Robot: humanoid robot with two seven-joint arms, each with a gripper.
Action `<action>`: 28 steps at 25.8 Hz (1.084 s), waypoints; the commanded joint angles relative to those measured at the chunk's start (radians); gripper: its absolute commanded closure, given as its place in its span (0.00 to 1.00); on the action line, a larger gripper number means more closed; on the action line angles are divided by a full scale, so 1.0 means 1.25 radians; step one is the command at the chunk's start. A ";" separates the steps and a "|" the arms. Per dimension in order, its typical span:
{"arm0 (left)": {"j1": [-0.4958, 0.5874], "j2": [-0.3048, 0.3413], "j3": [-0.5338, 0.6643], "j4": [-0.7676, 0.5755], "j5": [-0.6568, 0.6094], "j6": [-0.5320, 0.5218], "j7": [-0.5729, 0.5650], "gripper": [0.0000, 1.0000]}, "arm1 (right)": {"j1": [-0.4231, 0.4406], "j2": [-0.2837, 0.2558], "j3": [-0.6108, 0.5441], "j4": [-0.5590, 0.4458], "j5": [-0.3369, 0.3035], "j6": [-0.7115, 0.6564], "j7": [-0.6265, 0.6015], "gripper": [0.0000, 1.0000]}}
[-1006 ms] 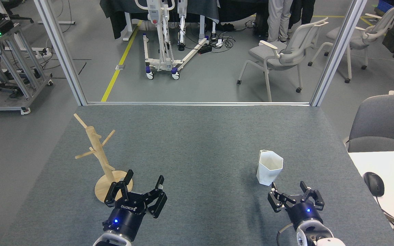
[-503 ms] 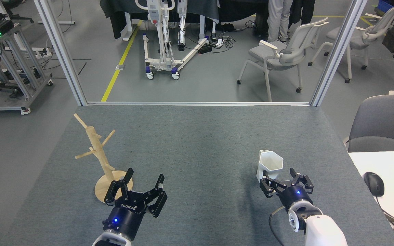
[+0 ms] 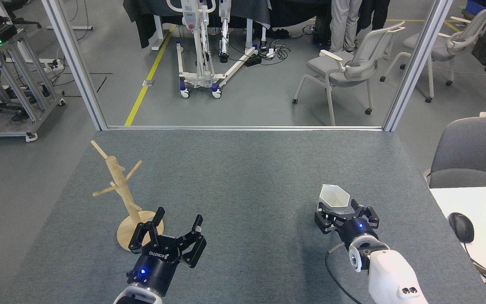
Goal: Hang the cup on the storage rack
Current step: 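Grasp the white cup with the right gripper and lift it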
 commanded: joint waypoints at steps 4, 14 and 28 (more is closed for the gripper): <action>-0.003 -0.001 0.000 0.001 0.000 0.001 -0.001 0.00 | -0.031 0.016 0.010 0.025 -0.002 0.000 -0.001 0.01; -0.002 -0.007 -0.004 -0.001 0.000 0.001 -0.001 0.00 | -0.054 0.029 0.016 0.059 -0.002 -0.003 -0.001 0.07; 0.002 -0.009 -0.007 -0.010 0.001 -0.001 -0.001 0.00 | -0.054 -0.056 0.005 -0.011 -0.187 -0.200 0.003 0.96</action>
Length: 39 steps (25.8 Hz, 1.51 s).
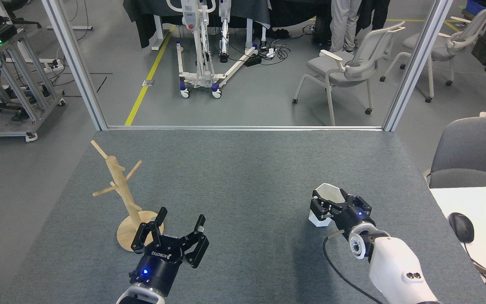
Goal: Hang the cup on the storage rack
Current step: 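Grasp the white cup with the right gripper and lift it, then carry the cup toward the center and raise the left gripper beneath it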
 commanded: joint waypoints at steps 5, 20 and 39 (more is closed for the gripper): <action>0.007 -0.001 -0.002 -0.012 0.001 -0.001 0.000 0.00 | 0.024 -0.152 -0.004 -0.182 -0.068 -0.163 0.003 0.98; 0.029 0.003 -0.003 -0.032 0.005 -0.008 0.001 0.01 | 0.053 -0.259 0.006 -0.722 -0.249 0.089 0.480 1.00; -0.015 -0.052 -0.158 0.010 0.008 -0.039 -0.080 0.03 | -0.156 -0.036 0.369 -0.727 0.010 0.660 0.524 0.98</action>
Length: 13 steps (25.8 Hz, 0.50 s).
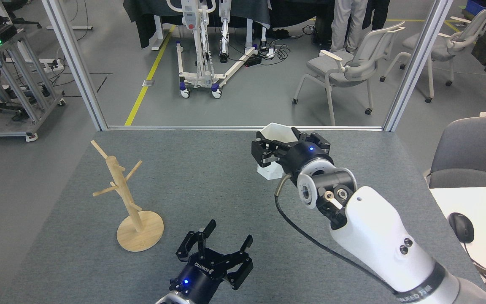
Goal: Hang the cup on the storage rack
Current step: 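Carry the cup toward the center and raise the left gripper beneath it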
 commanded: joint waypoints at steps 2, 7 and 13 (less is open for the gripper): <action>-0.049 -0.036 -0.009 0.047 -0.003 0.002 -0.003 0.03 | -0.008 0.038 0.079 -0.001 0.109 0.103 -0.001 0.96; -0.113 -0.059 -0.009 0.118 -0.002 0.002 -0.001 0.03 | -0.008 0.073 0.123 -0.002 0.137 0.175 0.032 0.94; -0.186 -0.069 -0.009 0.186 -0.001 0.004 -0.001 0.03 | -0.007 0.095 0.131 -0.001 0.175 0.182 0.050 0.93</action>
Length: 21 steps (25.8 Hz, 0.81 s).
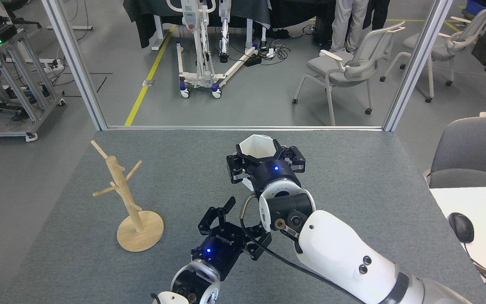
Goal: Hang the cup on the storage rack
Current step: 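Carry the cup toward the center and raise the left gripper beneath it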
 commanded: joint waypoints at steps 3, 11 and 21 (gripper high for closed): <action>-0.051 -0.005 0.001 0.054 0.002 0.002 0.000 0.03 | 0.000 0.011 0.003 0.002 0.017 0.005 0.008 0.93; -0.078 -0.005 0.001 0.077 0.004 0.013 0.000 0.03 | 0.010 0.029 0.003 0.008 0.033 0.017 0.008 0.92; -0.090 -0.004 0.002 0.088 0.004 0.015 0.000 0.03 | 0.018 0.046 0.005 0.011 0.036 0.018 0.008 0.92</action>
